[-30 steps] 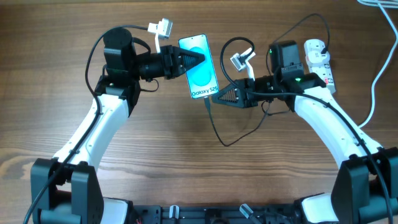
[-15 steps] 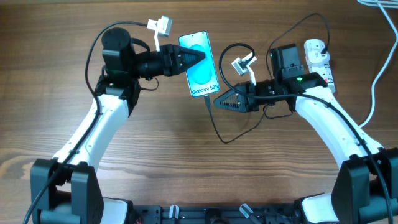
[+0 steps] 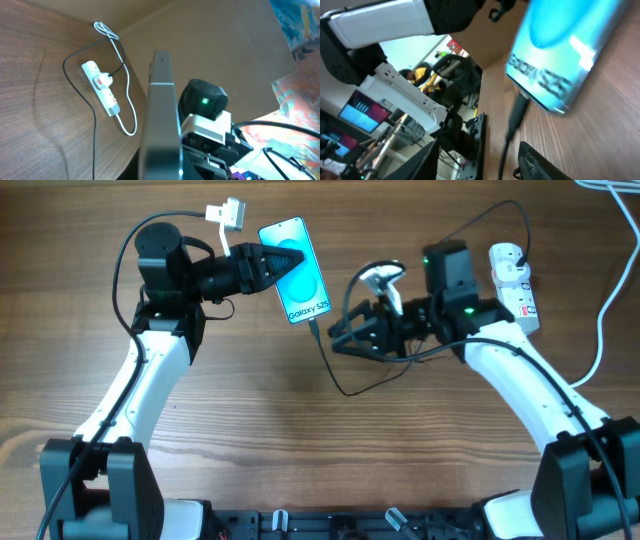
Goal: Plug charger to phone and switch on socket
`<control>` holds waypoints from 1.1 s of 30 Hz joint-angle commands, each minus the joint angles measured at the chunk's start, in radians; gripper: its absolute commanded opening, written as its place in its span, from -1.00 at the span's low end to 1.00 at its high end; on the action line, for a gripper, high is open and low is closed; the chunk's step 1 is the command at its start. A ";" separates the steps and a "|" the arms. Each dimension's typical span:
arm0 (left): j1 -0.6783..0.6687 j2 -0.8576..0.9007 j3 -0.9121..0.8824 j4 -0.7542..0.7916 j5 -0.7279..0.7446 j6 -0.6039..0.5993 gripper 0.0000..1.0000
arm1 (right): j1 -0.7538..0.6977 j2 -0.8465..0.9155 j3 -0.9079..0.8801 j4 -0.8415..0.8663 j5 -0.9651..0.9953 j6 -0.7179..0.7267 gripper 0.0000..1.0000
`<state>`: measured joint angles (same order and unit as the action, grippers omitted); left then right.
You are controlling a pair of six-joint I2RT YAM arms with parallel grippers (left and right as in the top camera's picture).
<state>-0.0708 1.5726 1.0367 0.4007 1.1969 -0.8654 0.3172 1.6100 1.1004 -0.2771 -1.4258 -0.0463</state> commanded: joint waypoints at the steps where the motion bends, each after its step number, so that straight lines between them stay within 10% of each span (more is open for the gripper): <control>1: -0.001 -0.019 0.006 0.007 0.029 0.025 -0.92 | 0.048 -0.004 0.012 0.048 0.104 0.161 -0.12; 33: -0.019 -0.019 0.006 -0.024 0.142 0.074 -0.92 | 0.057 -0.004 0.012 0.093 0.190 0.338 -0.91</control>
<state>-0.0772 1.5726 1.0370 0.3840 1.2518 -0.8082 0.3729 1.6100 1.1004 -0.2012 -1.2556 0.2653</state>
